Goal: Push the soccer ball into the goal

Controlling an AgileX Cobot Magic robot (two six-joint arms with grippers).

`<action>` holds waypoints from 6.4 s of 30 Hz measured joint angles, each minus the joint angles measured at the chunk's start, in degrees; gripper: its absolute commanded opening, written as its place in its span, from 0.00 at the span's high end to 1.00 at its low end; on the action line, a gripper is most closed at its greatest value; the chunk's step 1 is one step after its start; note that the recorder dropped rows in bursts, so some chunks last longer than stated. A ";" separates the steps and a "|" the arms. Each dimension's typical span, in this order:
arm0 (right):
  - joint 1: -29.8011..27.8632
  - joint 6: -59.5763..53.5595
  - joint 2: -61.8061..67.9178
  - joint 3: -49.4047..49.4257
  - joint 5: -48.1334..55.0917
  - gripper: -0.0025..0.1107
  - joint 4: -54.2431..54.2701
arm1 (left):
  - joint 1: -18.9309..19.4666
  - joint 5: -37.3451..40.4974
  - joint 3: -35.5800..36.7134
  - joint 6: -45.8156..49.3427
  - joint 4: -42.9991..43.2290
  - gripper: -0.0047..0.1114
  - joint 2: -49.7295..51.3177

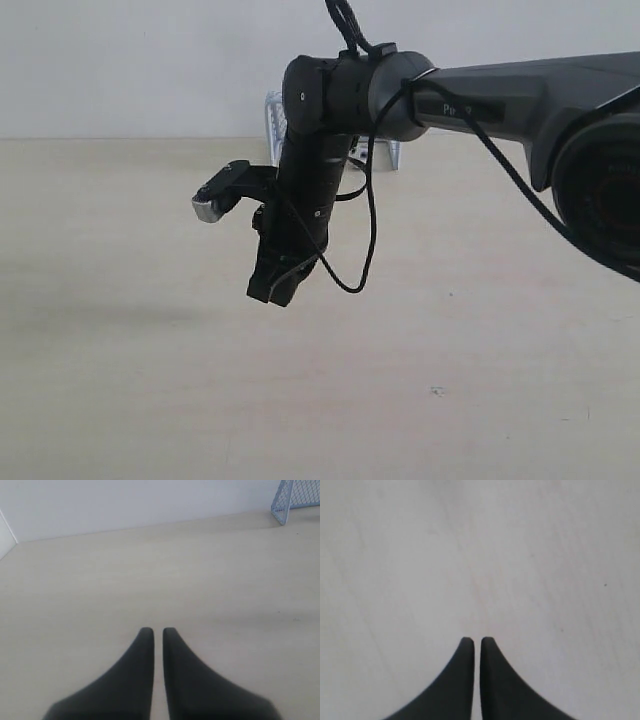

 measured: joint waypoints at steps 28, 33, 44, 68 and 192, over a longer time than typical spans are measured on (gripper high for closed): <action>-0.10 4.86 -19.06 12.35 -3.55 0.98 -4.33 | 0.00 0.00 0.00 0.00 0.00 0.91 0.00; -2.50 5.08 -25.95 21.86 -10.13 0.98 -4.33 | 0.00 0.00 0.00 0.00 0.00 0.91 0.00; -12.13 5.21 -36.55 29.53 -12.70 0.98 -2.61 | 0.00 0.00 0.00 0.00 0.00 0.91 0.00; -17.16 7.11 -52.14 39.62 -18.70 0.98 -3.16 | 0.00 0.00 0.00 0.00 0.00 0.91 0.00; -28.64 32.14 -123.88 97.65 -51.32 0.98 -8.52 | 0.00 0.00 0.00 0.00 0.00 0.91 0.00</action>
